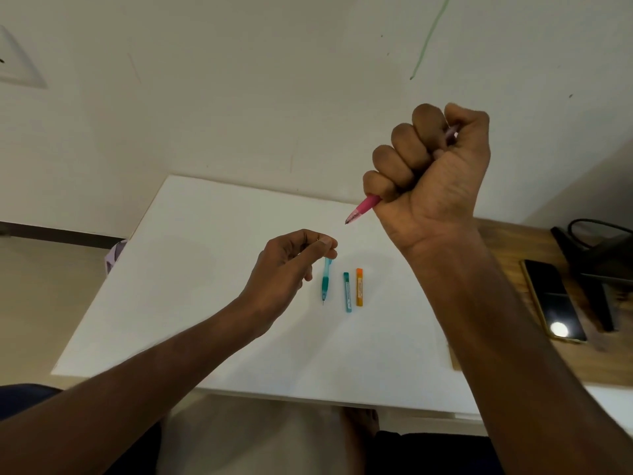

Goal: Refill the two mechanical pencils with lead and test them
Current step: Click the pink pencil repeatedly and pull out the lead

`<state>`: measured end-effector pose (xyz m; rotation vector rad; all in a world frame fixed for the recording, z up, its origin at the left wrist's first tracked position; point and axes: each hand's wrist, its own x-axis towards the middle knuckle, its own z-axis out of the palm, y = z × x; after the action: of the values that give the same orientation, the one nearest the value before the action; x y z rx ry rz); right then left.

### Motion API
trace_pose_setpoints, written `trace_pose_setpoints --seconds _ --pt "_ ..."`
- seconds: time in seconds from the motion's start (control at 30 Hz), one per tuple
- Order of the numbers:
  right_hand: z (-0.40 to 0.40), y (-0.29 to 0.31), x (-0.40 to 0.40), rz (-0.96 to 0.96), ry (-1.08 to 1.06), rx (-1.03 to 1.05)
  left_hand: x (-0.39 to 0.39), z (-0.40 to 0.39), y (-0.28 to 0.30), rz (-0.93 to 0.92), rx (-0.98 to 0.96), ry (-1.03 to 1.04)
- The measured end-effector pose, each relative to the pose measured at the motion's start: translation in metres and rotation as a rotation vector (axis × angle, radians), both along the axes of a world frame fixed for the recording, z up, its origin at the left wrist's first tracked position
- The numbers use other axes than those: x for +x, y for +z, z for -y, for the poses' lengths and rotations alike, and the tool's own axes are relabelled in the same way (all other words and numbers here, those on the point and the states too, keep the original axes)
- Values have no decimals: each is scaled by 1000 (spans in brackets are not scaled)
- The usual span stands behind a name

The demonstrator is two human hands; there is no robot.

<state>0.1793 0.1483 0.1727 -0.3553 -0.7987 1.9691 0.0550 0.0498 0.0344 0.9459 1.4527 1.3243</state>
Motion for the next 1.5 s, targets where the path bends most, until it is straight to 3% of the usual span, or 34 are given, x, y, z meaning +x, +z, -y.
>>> trace_pose_setpoints --seconds 0.17,0.33,0.5,0.63,0.97,1.23,1.5 --pt "-1 -3 -2 50 -103 -11 1 2 5 27 57 -36" --pt "-2 -6 1 -8 -34 -35 3 5 12 126 145 -99" --pt "-4 -6 0 -47 -62 -7 2 5 17 289 131 -111" --pt "-4 -5 1 -80 -96 -33 1 4 17 316 132 -101" --pt "4 -2 -2 53 -100 117 2 2 14 314 16 -29" --pt "5 -4 -2 101 -142 90 1 0 14 300 0 8" --pt "3 -26 -9 279 -56 66 -1 -1 11 103 135 141"
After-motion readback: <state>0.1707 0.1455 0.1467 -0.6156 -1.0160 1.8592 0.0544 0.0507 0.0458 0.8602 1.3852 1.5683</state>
